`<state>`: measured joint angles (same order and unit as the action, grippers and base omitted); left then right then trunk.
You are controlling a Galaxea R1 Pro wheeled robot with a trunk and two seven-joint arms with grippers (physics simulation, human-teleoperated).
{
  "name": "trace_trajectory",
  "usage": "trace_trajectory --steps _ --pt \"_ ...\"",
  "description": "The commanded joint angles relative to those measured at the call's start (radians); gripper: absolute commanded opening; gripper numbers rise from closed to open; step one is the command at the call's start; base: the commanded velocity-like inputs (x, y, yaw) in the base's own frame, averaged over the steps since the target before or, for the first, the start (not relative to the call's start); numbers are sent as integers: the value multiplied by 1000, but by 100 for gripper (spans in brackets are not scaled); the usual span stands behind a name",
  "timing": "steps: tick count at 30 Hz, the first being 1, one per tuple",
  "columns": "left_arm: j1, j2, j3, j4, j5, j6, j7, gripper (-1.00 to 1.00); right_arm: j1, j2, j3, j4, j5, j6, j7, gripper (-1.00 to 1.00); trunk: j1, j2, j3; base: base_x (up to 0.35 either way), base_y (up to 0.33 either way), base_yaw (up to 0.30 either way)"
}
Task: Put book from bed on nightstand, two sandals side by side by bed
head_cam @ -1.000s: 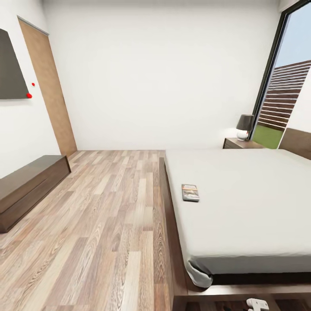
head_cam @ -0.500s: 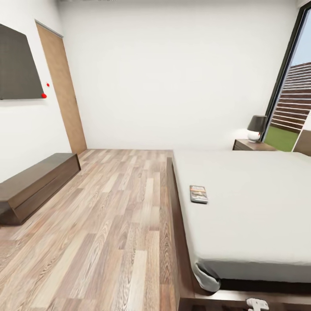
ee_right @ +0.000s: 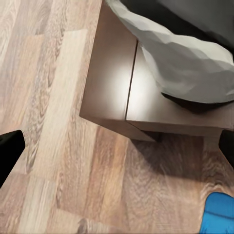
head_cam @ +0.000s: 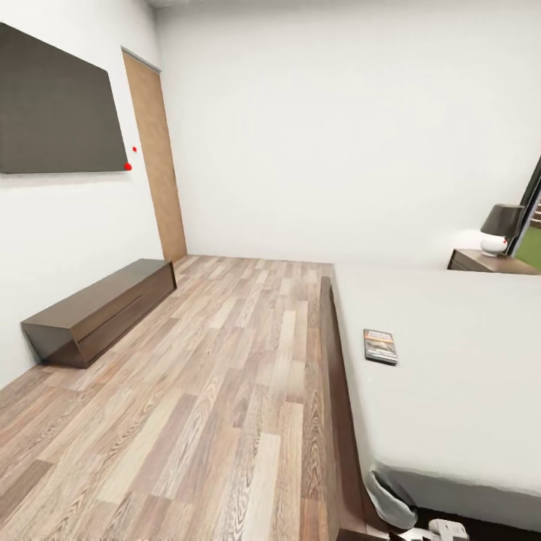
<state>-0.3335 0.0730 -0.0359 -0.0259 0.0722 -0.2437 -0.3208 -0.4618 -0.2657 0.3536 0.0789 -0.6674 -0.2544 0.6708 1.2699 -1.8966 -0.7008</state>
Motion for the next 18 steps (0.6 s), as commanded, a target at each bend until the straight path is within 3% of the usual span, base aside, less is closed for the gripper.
trace_trajectory --steps 1,18 --pt "-1 0 -4 1 8 -2 -4 100 -1 0 8 4 -8 -6 5 100 0 0 -1 0 0 292" --pt "-1 0 -4 1 8 -2 -4 100 -1 0 8 4 -8 -6 4 100 0 0 -1 0 0 292"
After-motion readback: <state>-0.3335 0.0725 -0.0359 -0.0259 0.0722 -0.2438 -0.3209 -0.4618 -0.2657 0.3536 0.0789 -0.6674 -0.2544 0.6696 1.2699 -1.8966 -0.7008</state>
